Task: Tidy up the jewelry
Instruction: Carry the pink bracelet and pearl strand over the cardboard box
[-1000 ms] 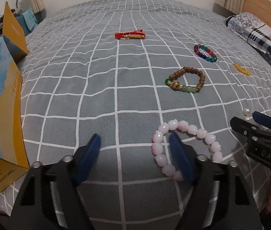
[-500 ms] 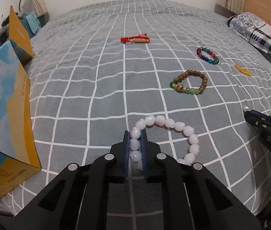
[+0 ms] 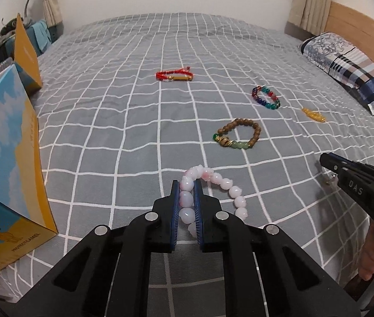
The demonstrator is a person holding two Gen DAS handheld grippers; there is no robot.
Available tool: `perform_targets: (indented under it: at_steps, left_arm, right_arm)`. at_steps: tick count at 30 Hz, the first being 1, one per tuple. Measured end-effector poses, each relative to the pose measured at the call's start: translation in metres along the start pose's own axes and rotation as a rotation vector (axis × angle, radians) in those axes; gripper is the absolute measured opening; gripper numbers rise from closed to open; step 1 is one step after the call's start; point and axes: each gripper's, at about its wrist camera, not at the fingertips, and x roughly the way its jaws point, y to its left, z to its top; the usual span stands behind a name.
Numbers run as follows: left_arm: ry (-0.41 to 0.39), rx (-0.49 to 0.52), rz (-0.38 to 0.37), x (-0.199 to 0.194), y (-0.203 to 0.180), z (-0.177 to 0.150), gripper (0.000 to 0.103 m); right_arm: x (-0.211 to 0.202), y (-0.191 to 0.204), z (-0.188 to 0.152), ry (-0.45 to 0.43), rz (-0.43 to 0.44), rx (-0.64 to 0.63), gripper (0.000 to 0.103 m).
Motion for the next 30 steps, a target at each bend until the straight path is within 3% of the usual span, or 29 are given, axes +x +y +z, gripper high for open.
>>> perform_targets:
  at_steps: [18,30]
  left_arm:
    - [-0.036,-0.022,-0.027,-0.038,0.010,0.035,0.010]
    - [-0.093,-0.051,0.016,-0.081,0.040,0.073,0.010]
  right_arm:
    - [-0.035,0.016,0.028,-0.055,0.017,-0.010,0.010]
    - [-0.067,0.054,0.063,-0.103,0.015,-0.073,0.010]
